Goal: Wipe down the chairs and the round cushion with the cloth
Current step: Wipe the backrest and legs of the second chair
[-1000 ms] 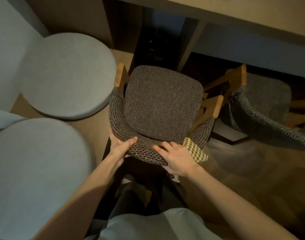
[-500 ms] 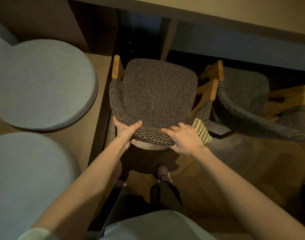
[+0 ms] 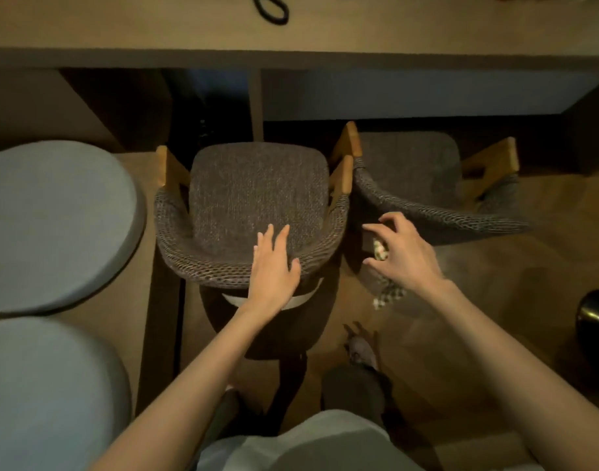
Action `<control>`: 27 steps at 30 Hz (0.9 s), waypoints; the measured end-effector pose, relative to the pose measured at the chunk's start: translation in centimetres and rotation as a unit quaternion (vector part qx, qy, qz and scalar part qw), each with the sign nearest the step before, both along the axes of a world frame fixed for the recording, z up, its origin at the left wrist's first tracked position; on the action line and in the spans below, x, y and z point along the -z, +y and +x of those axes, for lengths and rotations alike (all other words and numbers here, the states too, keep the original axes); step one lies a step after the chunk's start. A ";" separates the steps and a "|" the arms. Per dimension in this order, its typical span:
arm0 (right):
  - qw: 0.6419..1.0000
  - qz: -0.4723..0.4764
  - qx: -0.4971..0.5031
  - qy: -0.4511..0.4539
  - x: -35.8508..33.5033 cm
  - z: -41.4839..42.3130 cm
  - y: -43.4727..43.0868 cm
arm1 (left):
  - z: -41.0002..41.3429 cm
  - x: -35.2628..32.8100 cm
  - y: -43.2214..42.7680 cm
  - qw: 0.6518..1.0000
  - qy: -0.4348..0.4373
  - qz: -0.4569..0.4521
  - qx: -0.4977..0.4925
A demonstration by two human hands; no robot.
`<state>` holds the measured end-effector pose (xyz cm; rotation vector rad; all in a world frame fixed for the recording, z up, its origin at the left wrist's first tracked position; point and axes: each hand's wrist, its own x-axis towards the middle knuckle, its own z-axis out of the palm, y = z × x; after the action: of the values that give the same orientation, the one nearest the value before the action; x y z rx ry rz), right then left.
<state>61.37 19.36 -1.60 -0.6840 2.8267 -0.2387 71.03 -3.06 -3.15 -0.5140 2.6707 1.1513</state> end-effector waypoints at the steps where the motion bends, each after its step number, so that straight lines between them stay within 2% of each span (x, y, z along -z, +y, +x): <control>1: 0.999 0.017 0.028 0.012 -0.2 -1.2 2.4 | -1.1 -0.1 1.8 0.999 0.006 0.026 0.018; 3: 0.996 0.051 0.069 0.022 -0.4 -3.9 7.0 | -3.9 -0.1 6.0 0.997 0.016 0.053 0.055; 7: 0.990 0.112 0.089 -0.004 0.2 -9.2 16.0 | -10.7 0.3 16.0 0.994 0.018 0.039 0.101; 10: 0.989 0.130 0.060 -0.037 1.2 -11.6 20.4 | -15.0 1.2 21.0 0.990 -0.001 -0.011 0.138; 14: 0.991 0.121 0.014 -0.061 2.7 -14.5 24.2 | -19.0 3.2 24.7 0.979 -0.082 -0.098 0.159; 16: 0.988 0.141 -0.046 -0.035 3.4 -15.5 25.1 | -19.6 4.2 25.1 0.978 -0.090 -0.100 0.159; 19: 0.983 0.150 -0.101 -0.003 4.2 -16.2 25.9 | -19.2 5.1 25.1 0.985 -0.024 -0.081 0.148; 21: 0.983 0.150 -0.108 0.005 4.4 -16.3 26.7 | -18.9 5.4 25.7 0.989 0.008 -0.062 0.132; 27: 0.985 0.144 -0.090 -0.009 4.0 -15.4 31.3 | -17.7 5.8 30.5 0.989 -0.011 -0.064 0.130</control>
<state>45.99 50.63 -5.56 -0.8557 2.6811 0.1895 53.37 27.49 -8.95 -0.1867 2.7045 0.9004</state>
